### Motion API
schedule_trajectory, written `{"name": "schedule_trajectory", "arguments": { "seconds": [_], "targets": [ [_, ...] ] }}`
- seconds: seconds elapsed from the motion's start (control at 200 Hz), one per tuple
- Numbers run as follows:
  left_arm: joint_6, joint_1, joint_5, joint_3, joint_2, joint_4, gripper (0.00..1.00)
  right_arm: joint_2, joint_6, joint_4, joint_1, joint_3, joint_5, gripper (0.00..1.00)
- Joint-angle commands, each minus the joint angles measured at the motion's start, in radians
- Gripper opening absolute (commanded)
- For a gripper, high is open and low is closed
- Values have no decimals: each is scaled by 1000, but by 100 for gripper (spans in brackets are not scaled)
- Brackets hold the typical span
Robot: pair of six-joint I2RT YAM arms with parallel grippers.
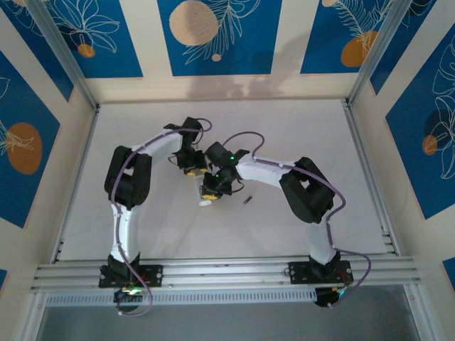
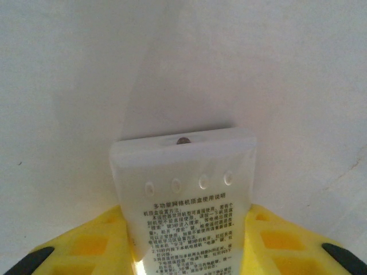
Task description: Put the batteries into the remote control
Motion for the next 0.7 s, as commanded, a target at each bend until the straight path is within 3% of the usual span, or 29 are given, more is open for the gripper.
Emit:
{"name": "schedule_trajectory", "arguments": {
  "seconds": [0.0, 0.695],
  "targets": [
    [2, -21, 75, -21, 29, 57, 22, 40, -40, -105, 21, 56, 126, 13],
    [0, -30, 66, -20, 32, 50, 22, 110, -31, -182, 32, 128, 328, 12]
  ]
}}
